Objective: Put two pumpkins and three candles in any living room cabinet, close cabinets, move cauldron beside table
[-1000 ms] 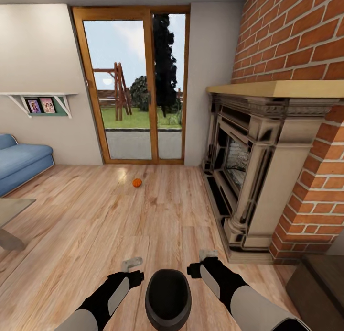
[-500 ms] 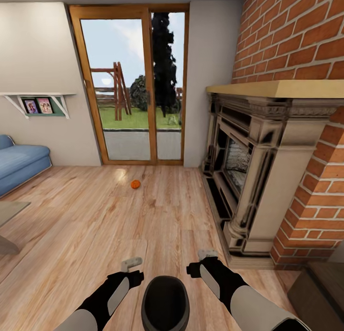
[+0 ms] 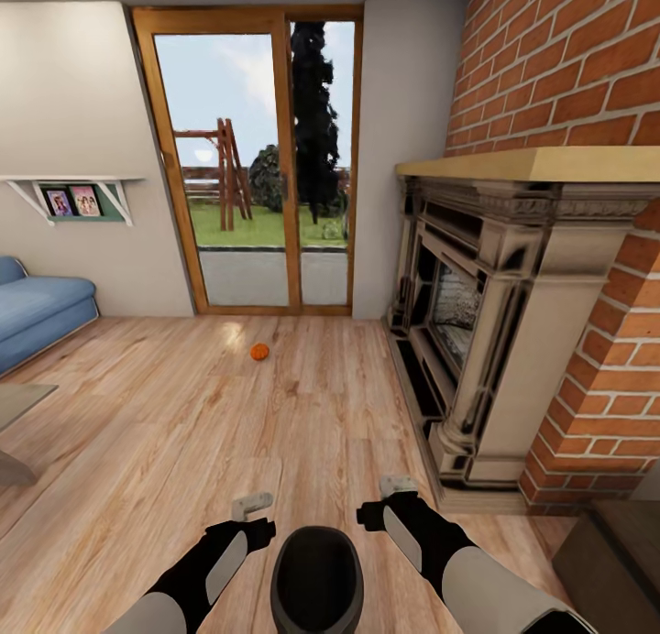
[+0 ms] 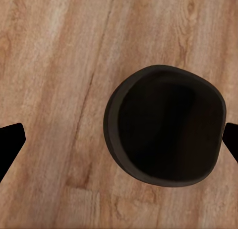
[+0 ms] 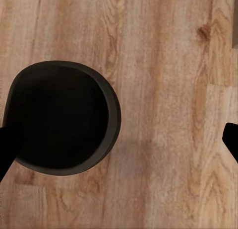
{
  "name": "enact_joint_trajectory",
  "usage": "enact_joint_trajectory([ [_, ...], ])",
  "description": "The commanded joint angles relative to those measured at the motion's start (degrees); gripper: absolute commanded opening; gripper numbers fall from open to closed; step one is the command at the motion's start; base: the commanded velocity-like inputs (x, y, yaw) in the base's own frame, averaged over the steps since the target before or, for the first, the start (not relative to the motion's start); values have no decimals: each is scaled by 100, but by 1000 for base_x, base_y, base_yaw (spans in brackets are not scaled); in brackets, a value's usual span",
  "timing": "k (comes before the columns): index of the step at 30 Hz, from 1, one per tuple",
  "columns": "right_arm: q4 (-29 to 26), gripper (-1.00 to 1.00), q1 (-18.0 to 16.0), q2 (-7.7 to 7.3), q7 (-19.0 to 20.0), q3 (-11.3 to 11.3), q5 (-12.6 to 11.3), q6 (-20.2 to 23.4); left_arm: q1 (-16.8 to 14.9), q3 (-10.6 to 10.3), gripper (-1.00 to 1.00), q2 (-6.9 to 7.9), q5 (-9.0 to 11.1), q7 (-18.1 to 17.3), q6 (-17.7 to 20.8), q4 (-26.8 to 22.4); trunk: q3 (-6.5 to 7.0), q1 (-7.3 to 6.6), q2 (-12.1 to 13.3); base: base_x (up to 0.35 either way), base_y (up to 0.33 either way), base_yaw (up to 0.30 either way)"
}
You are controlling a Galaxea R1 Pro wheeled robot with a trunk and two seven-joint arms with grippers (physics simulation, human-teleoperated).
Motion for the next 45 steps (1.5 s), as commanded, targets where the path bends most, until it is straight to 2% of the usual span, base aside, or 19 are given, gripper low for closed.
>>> enact_joint_trajectory([
  [1, -10, 100, -4, -4, -32, 46, -61, 14, -3, -42, 100, 9, 58, 54, 17, -12, -24, 22, -45, 0, 0, 0],
  [15, -33, 100, -4, -4, 2, 53, -62, -16, -4, -42, 100, 14, 63, 44, 29, -12, -276, 330, -606, 0, 0, 0],
  [21, -322, 100, -4, -7, -6, 52, -122, 32, -3, -42, 100, 16, 71, 29, 48, -12, -383, 461, -847, 0, 0, 0],
  [29, -388, 100, -4, -5, 10, 53, -132, 70, -3, -42, 100, 23, 78, 21, 67, -12, -527, 637, -1168, 0, 0, 0],
  [36, -389, 100, -4, -4, 11, 53, -132, 70, -3, -39, 100, 73, 57, -436, 94, -12, -653, 791, -1448, 0, 0, 0],
  [45, -389, 100, -4, -4, 11, 62, -132, 70, -3, -34, 100, 120, 55, -500, 96, -12, -814, 989, -1809, 0, 0, 0],
])
